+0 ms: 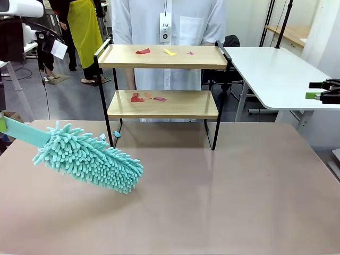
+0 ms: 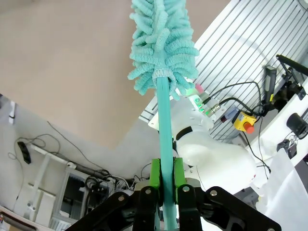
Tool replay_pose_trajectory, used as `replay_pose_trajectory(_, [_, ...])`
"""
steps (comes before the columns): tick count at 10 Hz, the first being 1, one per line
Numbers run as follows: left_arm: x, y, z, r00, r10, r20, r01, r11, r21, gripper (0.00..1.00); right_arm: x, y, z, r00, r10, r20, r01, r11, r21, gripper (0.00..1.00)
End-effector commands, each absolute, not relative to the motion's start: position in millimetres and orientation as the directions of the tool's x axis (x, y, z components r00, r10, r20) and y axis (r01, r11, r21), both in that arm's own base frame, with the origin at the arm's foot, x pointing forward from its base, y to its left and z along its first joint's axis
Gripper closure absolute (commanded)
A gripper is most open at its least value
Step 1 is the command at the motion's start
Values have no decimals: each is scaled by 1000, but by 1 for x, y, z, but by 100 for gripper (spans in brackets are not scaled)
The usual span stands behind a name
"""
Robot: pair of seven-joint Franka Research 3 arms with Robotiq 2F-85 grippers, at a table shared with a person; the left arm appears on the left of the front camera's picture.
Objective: Clean the shelf.
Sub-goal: Clean the specific section of the Shelf indicated by the human with the Duster.
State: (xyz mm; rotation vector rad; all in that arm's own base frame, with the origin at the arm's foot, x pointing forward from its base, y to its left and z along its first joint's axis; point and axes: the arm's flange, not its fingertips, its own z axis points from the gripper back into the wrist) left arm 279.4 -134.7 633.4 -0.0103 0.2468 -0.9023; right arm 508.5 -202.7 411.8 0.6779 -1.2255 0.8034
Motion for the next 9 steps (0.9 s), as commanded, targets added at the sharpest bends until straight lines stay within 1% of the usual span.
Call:
replay_pose_trajectory(1, [276, -134, 632, 595, -780, -194, 775, 620, -120, 87, 510, -201, 415, 135, 165, 977, -826, 563, 19, 0])
replay_pose_trajectory(9, [276, -134, 632, 595, -780, -194, 775, 620, -120, 87, 510, -201, 415, 135, 165, 977, -826, 563, 19, 0])
